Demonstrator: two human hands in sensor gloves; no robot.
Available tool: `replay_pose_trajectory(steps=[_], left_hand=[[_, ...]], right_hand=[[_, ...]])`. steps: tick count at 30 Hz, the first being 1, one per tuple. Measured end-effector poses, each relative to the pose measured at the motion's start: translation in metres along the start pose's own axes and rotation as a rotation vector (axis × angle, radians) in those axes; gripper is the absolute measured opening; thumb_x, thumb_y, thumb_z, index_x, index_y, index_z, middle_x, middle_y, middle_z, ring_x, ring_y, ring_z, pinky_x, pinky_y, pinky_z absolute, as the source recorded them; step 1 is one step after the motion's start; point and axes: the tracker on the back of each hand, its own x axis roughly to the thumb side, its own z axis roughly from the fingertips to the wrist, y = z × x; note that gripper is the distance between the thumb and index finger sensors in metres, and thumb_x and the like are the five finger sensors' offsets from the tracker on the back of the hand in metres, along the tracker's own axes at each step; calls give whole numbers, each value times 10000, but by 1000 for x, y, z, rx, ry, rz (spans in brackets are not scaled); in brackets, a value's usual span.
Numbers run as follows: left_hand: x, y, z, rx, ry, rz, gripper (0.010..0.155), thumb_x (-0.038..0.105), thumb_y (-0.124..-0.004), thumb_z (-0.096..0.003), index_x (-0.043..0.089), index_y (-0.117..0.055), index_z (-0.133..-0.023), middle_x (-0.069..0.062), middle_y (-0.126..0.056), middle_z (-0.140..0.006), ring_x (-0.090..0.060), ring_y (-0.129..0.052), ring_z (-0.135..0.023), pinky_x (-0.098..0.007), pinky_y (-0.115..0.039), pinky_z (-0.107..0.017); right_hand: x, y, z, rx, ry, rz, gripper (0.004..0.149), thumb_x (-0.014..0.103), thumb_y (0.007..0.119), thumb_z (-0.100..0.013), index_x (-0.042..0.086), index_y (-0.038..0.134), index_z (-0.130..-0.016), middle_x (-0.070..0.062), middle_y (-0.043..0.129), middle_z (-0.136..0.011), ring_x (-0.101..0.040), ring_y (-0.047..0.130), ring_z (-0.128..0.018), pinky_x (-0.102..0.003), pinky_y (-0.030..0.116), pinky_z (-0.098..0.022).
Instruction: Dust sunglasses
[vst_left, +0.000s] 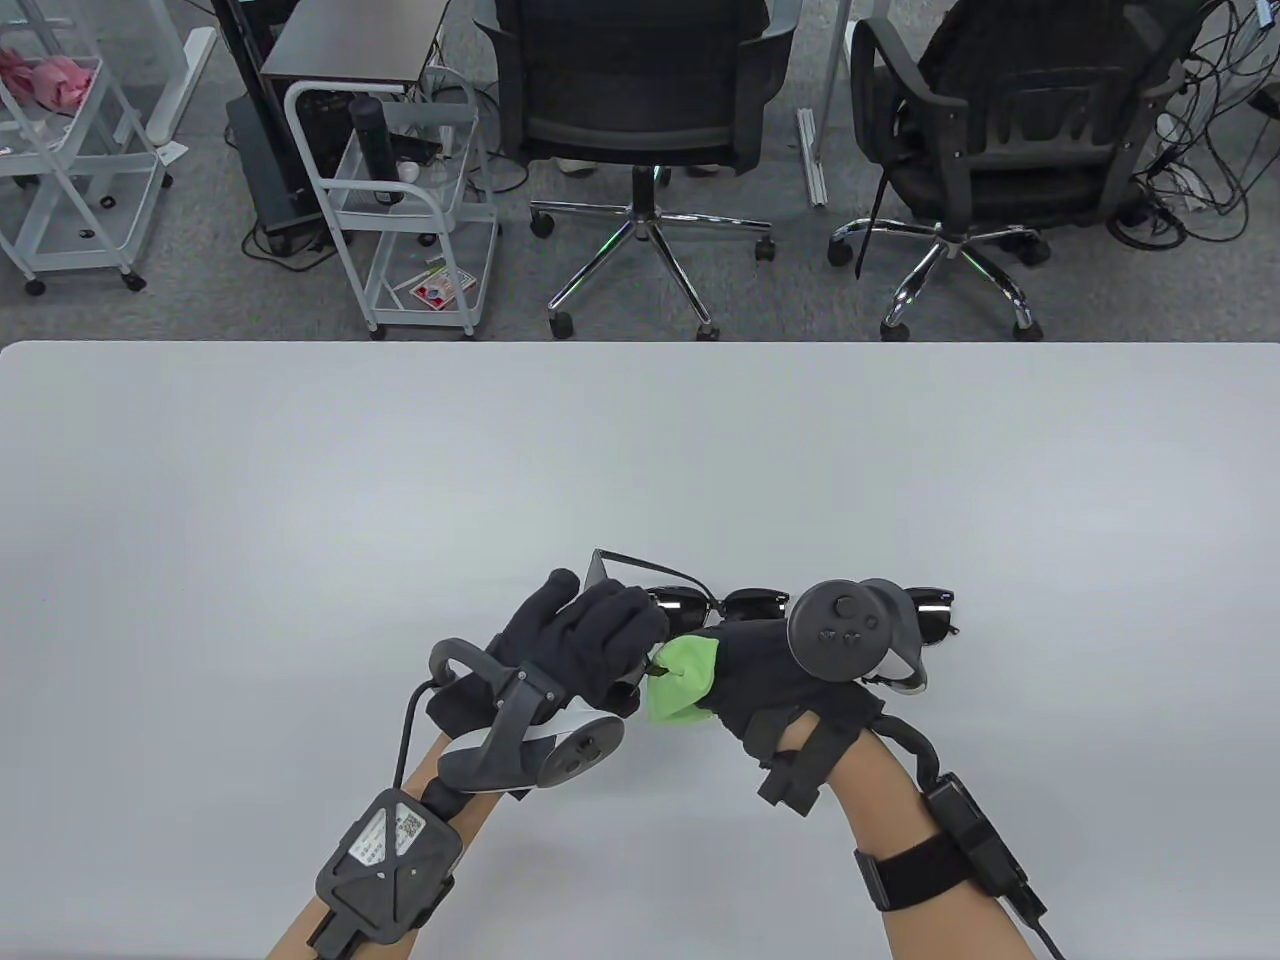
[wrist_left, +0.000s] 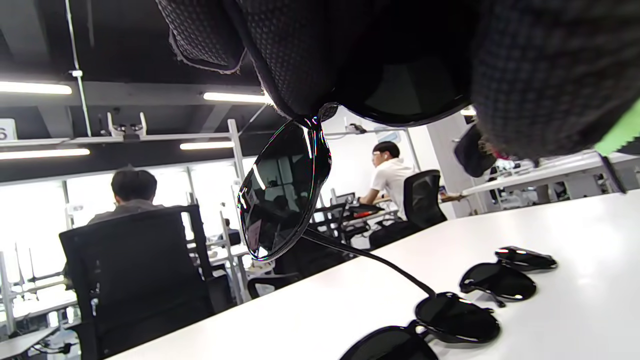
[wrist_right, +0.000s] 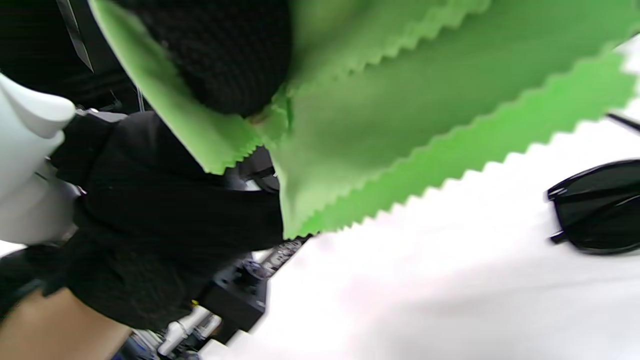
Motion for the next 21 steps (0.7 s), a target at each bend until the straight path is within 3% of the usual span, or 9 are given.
replay_pose_trajectory(steps=[5,15,18,21], left_hand=[[-24,-1,5,-7,80,53,849,699,-927,-209,513,-576,-959,222,-736,-1026,-12,-921,-953,-390,-702,-771],[-41,-6,5,-46,159,157,867,716,-901,-211,492,-569,-979,211,-749,-1023,-18,-940,-943,-401,-702,-770],[-46,-7,7,-69,208,303,879,729,-893,-217,485,-569,-997,202,-765,-1017,-40,-956,-928,-416,-702,-766],[-49,-10,5,-104,246,408,894,752,-875,-224,465,-569,-1013,190,-795,-996,-70,-991,-889,-427,-711,-754]], right_hand=[[-27,-14,10,-26,61,-111,412,358,879,-403,105,968,-717,-77,1064,-586,-279,1072,-482,-635,719,-553],[-41,-19,17,-132,118,-183,418,357,882,-417,112,951,-748,-78,1061,-643,-301,1072,-539,-636,719,-552],[-36,-27,22,-285,130,-69,451,354,881,-425,132,906,-817,-79,1015,-796,-371,1009,-701,-660,684,-569],[-26,-34,28,-430,97,22,480,354,876,-428,143,864,-859,-80,962,-873,-397,962,-769,-669,667,-581]])
